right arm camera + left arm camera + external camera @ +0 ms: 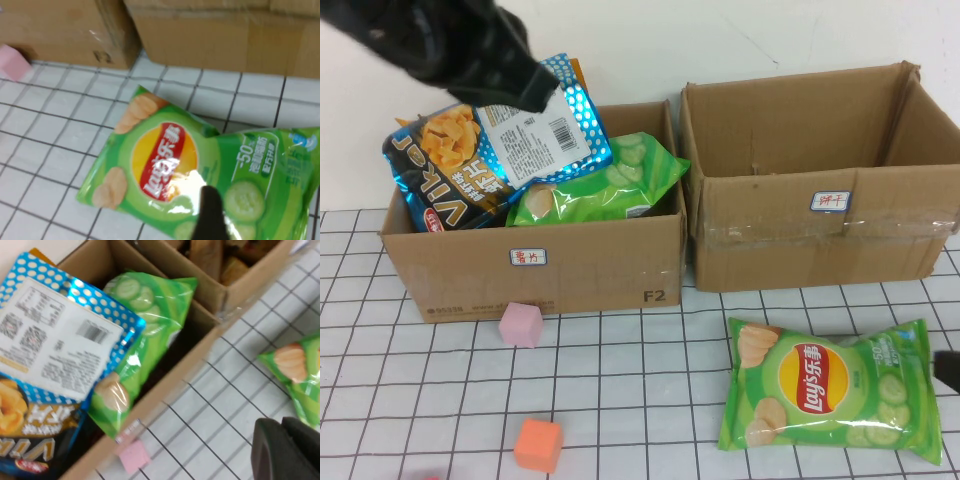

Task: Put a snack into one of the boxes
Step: Pick up the potato chip

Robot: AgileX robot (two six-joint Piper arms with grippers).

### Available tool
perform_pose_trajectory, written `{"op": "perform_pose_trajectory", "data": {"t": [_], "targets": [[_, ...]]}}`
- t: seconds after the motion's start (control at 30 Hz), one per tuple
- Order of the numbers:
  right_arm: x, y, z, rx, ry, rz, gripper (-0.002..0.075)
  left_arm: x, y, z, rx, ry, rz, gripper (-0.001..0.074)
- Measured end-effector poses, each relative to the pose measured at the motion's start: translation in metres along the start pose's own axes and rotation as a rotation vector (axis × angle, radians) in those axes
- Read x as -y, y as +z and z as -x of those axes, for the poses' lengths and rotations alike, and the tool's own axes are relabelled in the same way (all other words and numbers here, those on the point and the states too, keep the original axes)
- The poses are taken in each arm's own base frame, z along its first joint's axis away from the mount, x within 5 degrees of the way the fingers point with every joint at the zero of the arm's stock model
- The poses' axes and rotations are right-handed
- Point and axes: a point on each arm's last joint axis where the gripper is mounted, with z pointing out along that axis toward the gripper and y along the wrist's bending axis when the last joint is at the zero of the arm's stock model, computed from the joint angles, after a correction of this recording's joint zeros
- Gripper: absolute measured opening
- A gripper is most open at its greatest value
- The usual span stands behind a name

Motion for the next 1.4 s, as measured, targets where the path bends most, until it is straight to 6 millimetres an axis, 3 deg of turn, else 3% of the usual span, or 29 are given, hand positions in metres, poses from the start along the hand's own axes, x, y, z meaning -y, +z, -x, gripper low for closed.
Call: {"op": "perform_pose_trajectory", "data": {"t": [0.07, 0.17, 0.4, 0.57, 0.77, 0.97, 1.1, 1.2, 1.4], "targets": [[0.007, 0.014, 0.005, -0.046, 0.020, 0.001, 0.0500, 0.006, -0.015, -0.010, 0.021, -0.004, -0.002, 0.0000], [0.017, 0.034, 0.013, -0.092, 0.044, -0.009, 0.0522, 0.015, -0.022, -0.031, 0.030, -0.032, -0.014, 0.0000], [0.039, 0.080, 0.017, -0.203, 0.100, -0.023, 0.0529, 0.038, -0.024, -0.098, 0.042, -0.092, -0.048, 0.0000], [0.051, 0.099, 0.013, -0.234, 0.184, -0.081, 0.0530, 0.052, -0.031, -0.138, 0.090, -0.123, -0.048, -0.0001], [0.053, 0.123, 0.006, -0.307, 0.276, 0.012, 0.0531, 0.062, -0.046, -0.159, 0.142, -0.125, -0.051, -0.0001], [0.057, 0.147, -0.003, -0.371, 0.339, 0.069, 0.0530, 0.067, -0.058, -0.165, 0.187, -0.122, -0.053, -0.0001], [0.059, 0.153, -0.004, -0.376, 0.366, 0.073, 0.0515, 0.069, -0.061, -0.168, 0.169, -0.118, -0.064, -0.0001], [0.058, 0.154, -0.004, -0.371, 0.368, 0.085, 0.0436, 0.070, -0.061, -0.170, 0.153, -0.117, -0.070, -0.0001], [0.055, 0.154, -0.003, -0.367, 0.347, 0.129, 0.0108, 0.070, -0.061, -0.170, 0.154, -0.122, -0.070, -0.0001]]}}
